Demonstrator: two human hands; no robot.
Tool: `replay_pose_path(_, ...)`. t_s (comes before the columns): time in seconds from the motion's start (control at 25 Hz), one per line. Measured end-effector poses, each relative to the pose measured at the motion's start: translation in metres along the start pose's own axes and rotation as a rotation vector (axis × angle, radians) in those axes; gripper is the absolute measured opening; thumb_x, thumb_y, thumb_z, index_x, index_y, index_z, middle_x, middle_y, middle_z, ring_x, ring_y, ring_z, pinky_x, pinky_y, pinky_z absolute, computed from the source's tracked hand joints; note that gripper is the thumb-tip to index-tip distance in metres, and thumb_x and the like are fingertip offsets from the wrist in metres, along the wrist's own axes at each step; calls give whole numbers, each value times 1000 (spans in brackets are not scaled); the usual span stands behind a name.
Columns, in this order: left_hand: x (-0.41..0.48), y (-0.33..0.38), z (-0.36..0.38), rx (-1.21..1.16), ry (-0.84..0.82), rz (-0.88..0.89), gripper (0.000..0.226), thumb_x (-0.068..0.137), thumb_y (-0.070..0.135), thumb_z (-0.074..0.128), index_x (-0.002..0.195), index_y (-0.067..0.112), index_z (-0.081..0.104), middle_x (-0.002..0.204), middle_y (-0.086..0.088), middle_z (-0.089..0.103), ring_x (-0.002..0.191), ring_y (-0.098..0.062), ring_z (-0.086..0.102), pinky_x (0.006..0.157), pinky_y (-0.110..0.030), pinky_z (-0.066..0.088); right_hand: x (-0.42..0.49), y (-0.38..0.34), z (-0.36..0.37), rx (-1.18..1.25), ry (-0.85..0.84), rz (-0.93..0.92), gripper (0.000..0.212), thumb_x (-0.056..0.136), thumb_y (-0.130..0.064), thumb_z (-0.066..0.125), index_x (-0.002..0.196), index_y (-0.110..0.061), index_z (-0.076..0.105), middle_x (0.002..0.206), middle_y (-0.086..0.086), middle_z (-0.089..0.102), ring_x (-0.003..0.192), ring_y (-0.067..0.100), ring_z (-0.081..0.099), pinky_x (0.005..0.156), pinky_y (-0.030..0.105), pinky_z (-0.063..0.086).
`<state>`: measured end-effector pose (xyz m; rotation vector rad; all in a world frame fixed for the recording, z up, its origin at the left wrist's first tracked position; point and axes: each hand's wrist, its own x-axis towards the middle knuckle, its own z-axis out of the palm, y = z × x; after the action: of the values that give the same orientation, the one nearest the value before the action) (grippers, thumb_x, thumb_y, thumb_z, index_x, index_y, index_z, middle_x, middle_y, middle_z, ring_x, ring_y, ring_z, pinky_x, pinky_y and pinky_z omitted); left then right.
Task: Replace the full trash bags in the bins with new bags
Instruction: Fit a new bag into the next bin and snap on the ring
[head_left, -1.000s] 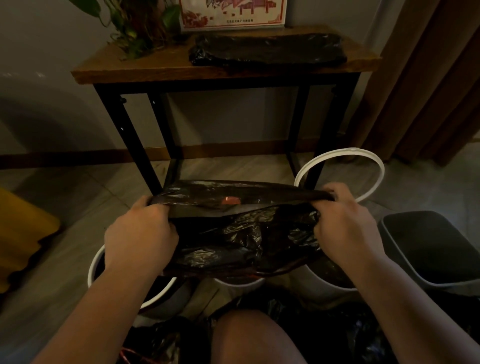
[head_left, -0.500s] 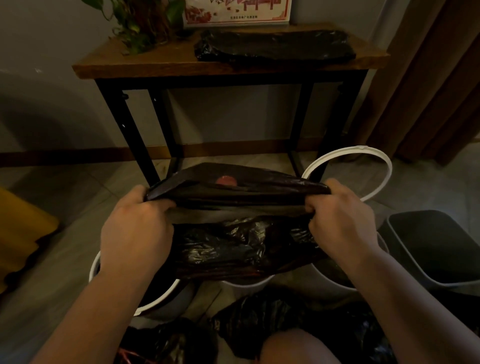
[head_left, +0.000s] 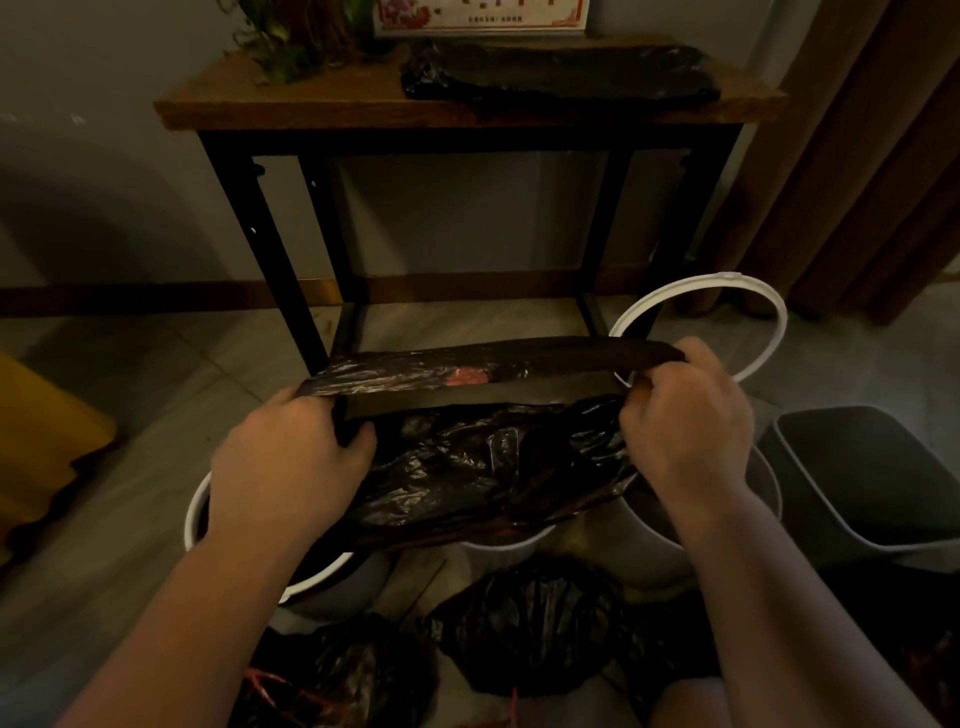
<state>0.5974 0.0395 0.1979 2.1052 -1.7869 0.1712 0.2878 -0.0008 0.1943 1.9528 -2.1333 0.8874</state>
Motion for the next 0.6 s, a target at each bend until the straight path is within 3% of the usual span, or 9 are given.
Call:
replay_pose_path(0.12,-3,3,-6,43,31,-32,24,90,39,71,89,14,69,74,3,50,61,-24,51,52,-30,37,-13,6,6,189,-63,-22,24,91,-35,56,87,-16,71,110,0,54,66,0,46,59,16,33)
replay_pose_path(0.2,-3,3,-9,34,24,-33,22,90,32,71,87,11,68,72,-1,51,61,-29,56,53,-32,43,-22,6,10,338,-132,-30,17,91,-41,65,99,-26,69,109,-6,52,75,-5,48,65,13,35)
replay_pose_path(0.28,-4,0,-11,38,40,-9,13,88,21,71,90,9,70,76,-6,57,64,-35,60,55,-35,47,-24,8,15,308,-170,-32,11,91,-31,74,101,-27,70,109,-8,51,77,-6,47,69,10,33)
replay_pose_path(0.32,-4,-1,-11,39,47,8,10,87,15,70,94,9,72,83,-10,62,68,-37,62,57,-37,50,-23,10,15,266,-157,-32,5,91,-22,74,95,-24,72,107,-7,51,75,-3,48,68,11,33)
replay_pose_path(0.4,-6,-1,-10,20,10,45,21,83,5,68,97,18,77,101,-12,68,79,-38,65,63,-39,53,-22,12,15,186,-150,-26,15,88,-8,70,84,-22,75,105,-4,53,73,8,50,65,19,39)
replay_pose_path(0.52,-9,-4,-8,49,-84,103,29,81,6,67,83,33,75,111,-5,63,82,-30,61,65,-34,48,-23,14,16,52,-270,12,15,90,-14,70,95,-25,80,124,5,59,88,26,62,73,34,53)
replay_pose_path(0.6,-10,-8,-5,109,-135,91,27,84,11,69,99,31,78,121,-5,56,84,-29,62,65,-34,49,-24,14,18,43,-357,28,15,94,-25,73,107,-27,79,129,5,58,97,27,64,77,34,52)
